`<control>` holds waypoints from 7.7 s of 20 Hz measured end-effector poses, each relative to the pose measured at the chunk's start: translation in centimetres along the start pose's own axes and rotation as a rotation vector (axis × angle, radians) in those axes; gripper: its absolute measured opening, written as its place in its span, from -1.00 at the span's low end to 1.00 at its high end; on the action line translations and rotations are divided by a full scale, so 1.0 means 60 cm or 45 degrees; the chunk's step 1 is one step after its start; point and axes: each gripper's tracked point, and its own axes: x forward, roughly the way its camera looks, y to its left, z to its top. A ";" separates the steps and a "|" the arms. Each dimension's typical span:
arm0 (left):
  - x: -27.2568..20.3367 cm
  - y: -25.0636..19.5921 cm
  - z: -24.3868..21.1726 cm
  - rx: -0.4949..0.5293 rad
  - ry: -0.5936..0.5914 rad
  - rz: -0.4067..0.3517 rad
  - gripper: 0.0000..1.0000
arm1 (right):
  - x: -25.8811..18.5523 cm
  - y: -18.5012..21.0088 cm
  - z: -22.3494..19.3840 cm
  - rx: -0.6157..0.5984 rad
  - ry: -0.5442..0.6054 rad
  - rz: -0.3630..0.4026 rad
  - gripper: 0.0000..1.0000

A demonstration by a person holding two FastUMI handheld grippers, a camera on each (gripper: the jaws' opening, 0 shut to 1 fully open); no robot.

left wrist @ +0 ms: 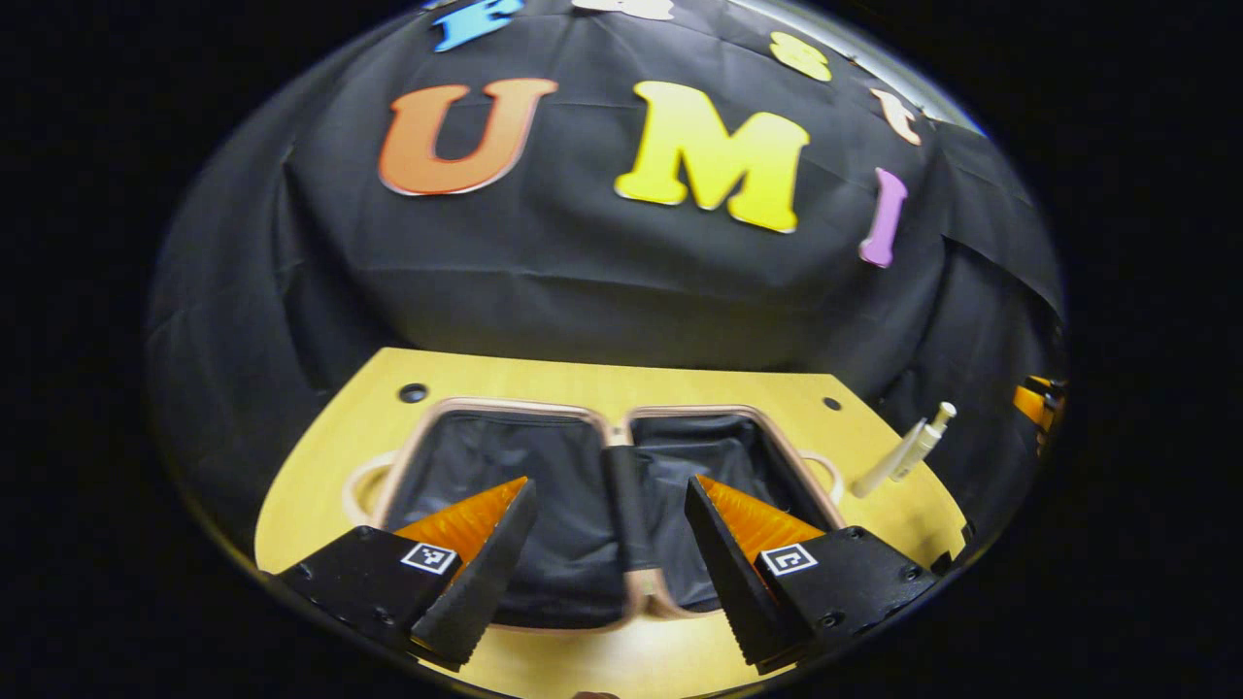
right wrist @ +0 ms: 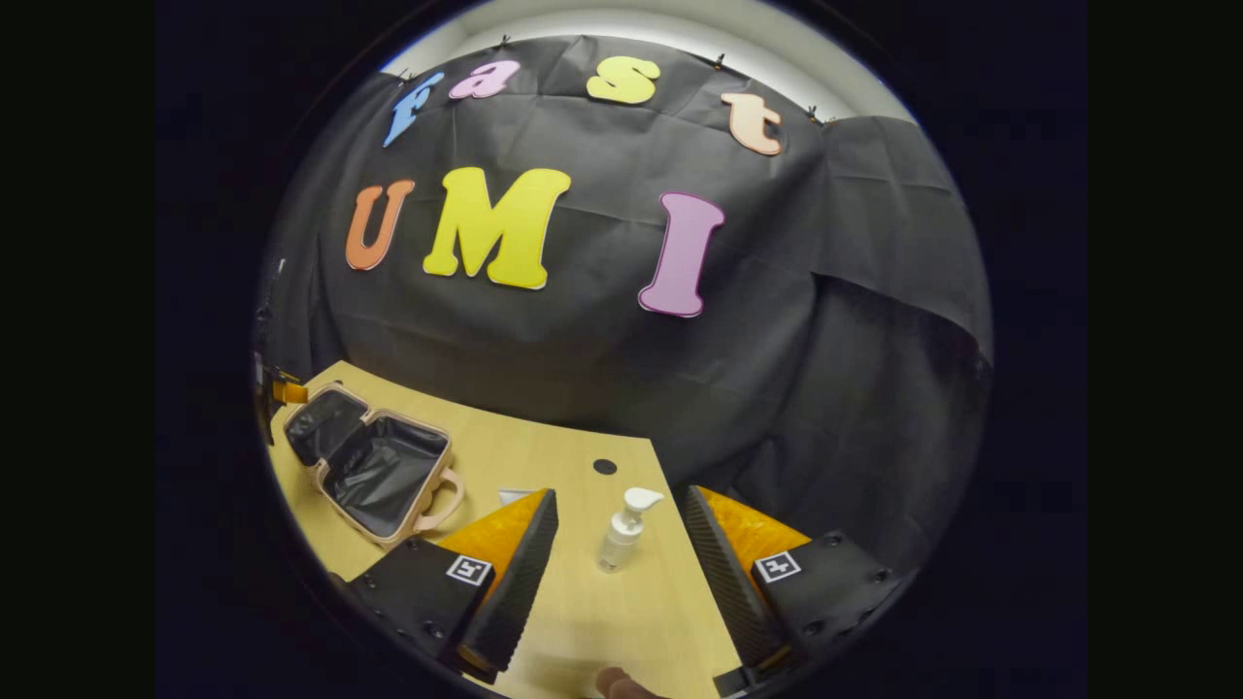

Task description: First open the suitcase, pack the skin care products into it, and then close the suitcase.

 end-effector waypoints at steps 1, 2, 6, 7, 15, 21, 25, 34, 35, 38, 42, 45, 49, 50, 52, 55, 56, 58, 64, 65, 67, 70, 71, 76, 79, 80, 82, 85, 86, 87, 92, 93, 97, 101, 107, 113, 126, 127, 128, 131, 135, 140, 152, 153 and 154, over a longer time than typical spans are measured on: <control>0.016 -0.043 -0.004 0.028 0.025 -0.048 0.95 | 0.003 -0.004 -0.002 -0.014 -0.009 0.009 0.58; 0.037 -0.089 -0.011 0.056 0.048 -0.093 0.95 | 0.005 -0.011 -0.002 -0.030 -0.018 0.014 0.59; 0.088 -0.246 -0.030 0.110 0.115 -0.272 0.95 | 0.016 -0.042 -0.022 -0.051 -0.008 0.036 0.56; 0.097 -0.283 -0.034 0.123 0.121 -0.310 0.95 | 0.018 -0.052 -0.027 -0.052 -0.003 0.036 0.56; 0.196 -0.519 -0.097 0.247 0.246 -0.551 0.96 | 0.030 -0.157 -0.074 -0.032 0.059 -0.036 0.59; 0.279 -0.544 -0.156 0.241 0.352 -0.512 0.96 | 0.026 -0.221 -0.130 -0.092 0.134 -0.071 0.59; 0.326 -0.544 -0.163 0.203 0.343 -0.414 1.00 | 0.032 -0.255 -0.165 -0.120 0.184 -0.070 0.59; 0.355 -0.553 -0.183 0.214 0.329 -0.363 0.08 | 0.089 -0.231 -0.216 -0.121 0.257 0.042 0.58; 0.355 -0.554 -0.183 0.218 0.330 -0.361 0.19 | 0.098 -0.221 -0.217 -0.113 0.257 0.068 0.58; 0.347 -0.553 -0.187 0.229 0.356 -0.327 -0.01 | 0.132 -0.182 -0.216 -0.070 0.250 0.142 0.59; 0.289 -0.544 -0.197 0.251 0.416 -0.265 -0.10 | 0.195 -0.105 -0.215 -0.005 0.253 0.245 0.58; 0.220 -0.534 -0.176 0.201 0.393 -0.220 -0.10 | 0.236 -0.068 -0.232 0.013 0.273 0.280 0.58; 0.117 -0.504 -0.128 0.154 0.343 -0.162 -0.10 | 0.281 -0.010 -0.266 0.001 0.325 0.359 0.59; 0.097 -0.494 -0.122 0.155 0.333 -0.139 -0.10 | 0.291 -0.005 -0.270 0.003 0.324 0.362 0.60; 0.052 -0.479 -0.105 0.153 0.305 -0.100 -0.10 | 0.314 0.005 -0.282 0.020 0.335 0.348 0.58; -0.010 -0.449 -0.090 0.138 0.278 -0.041 -0.11 | 0.343 0.014 -0.291 0.091 0.346 0.314 0.57; -0.028 -0.435 -0.083 0.141 0.268 -0.016 -0.11 | 0.352 0.016 -0.294 0.103 0.345 0.300 0.57; -0.056 -0.408 -0.071 0.130 0.248 0.032 0.02 | 0.367 0.018 -0.302 0.105 0.348 0.276 0.53; -0.090 -0.326 -0.059 0.043 0.235 0.135 0.02 | 0.350 0.030 -0.311 0.146 0.413 0.220 0.02; -0.093 -0.310 -0.057 0.029 0.238 0.152 0.02 | 0.337 0.033 -0.311 0.149 0.429 0.215 -0.06; -0.093 -0.275 -0.056 0.006 0.236 0.155 -0.11 | 0.304 0.039 -0.299 0.151 0.435 0.201 -0.04; -0.095 -0.213 -0.057 0.004 0.235 0.195 -0.11 | 0.241 0.061 -0.267 0.162 0.424 0.213 -0.09; -0.091 -0.190 -0.058 0.007 0.240 0.210 -0.11 | 0.221 0.069 -0.253 0.161 0.409 0.220 -0.05; -0.030 -0.105 -0.095 -0.009 0.327 0.205 -0.10 | 0.139 0.114 -0.186 0.159 0.351 0.255 -0.05; 0.012 -0.071 -0.145 -0.012 0.452 0.203 -0.10 | 0.101 0.140 -0.152 0.144 0.317 0.260 -0.04; 0.021 -0.067 -0.161 -0.023 0.502 0.205 -0.10 | 0.091 0.147 -0.143 0.145 0.308 0.263 -0.05; 0.032 -0.059 -0.187 -0.074 0.565 0.222 -0.10 | 0.073 0.163 -0.128 0.154 0.298 0.267 -0.04; 0.040 -0.056 -0.207 -0.099 0.634 0.203 -0.10 | 0.053 0.180 -0.111 0.155 0.278 0.267 -0.05; 0.044 -0.057 -0.206 -0.084 0.646 0.198 -0.10 | 0.047 0.185 -0.107 0.152 0.272 0.269 -0.04; 0.047 -0.056 -0.206 -0.064 0.664 0.196 -0.10 | 0.043 0.188 -0.102 0.153 0.271 0.267 -0.05; 0.066 -0.048 -0.224 -0.116 0.734 0.196 -0.10 | 0.033 0.214 -0.090 0.158 0.280 0.272 -0.04; 0.063 -0.047 -0.228 -0.118 0.755 0.183 -0.10 | 0.033 0.219 -0.088 0.155 0.283 0.274 -0.04; 0.084 -0.040 -0.221 -0.141 0.765 0.158 -0.11 | 0.034 0.247 -0.084 0.147 0.301 0.290 -0.05; 0.099 -0.025 -0.238 -0.119 0.808 0.191 -0.13 | 0.038 0.277 -0.073 0.115 0.300 0.312 -0.05; 0.104 -0.029 -0.236 -0.160 0.731 0.167 -0.12 | 0.057 0.345 -0.043 0.090 0.303 0.385 -0.05; 0.057 -0.051 -0.178 -0.211 0.538 0.129 0.89 | 0.099 0.439 -0.029 0.100 0.338 0.460 -0.05; -0.188 0.044 0.035 0.100 -0.168 0.337 0.93 | 0.149 0.645 -0.169 0.049 0.655 0.647 -0.04; -0.200 0.048 0.047 0.113 -0.198 0.350 0.93 | 0.153 0.650 -0.182 0.030 0.681 0.644 -0.05; -0.224 0.045 0.066 0.113 -0.235 0.356 0.93 | 0.155 0.654 -0.197 0.013 0.702 0.632 -0.04; -0.264 0.054 0.104 0.092 -0.314 0.362 0.93 | 0.153 0.667 -0.232 -0.009 0.780 0.621 -0.04; -0.290 0.076 0.137 0.089 -0.375 0.366 0.93 | 0.160 0.683 -0.233 0.015 0.802 0.604 -0.04; -0.288 0.087 0.144 0.089 -0.385 0.366 0.93 | 0.209 0.704 -0.229 0.072 0.803 0.518 -0.09; -0.287 0.159 0.156 0.096 -0.374 0.445 0.93 | 0.242 0.727 -0.301 0.190 1.003 0.389 -0.04; -0.284 0.171 0.153 0.110 -0.369 0.453 0.93 | 0.241 0.726 -0.300 0.186 1.001 0.386 -0.04; -0.282 0.182 0.154 0.122 -0.368 0.463 0.93 | 0.242 0.727 -0.301 0.183 0.999 0.386 -0.03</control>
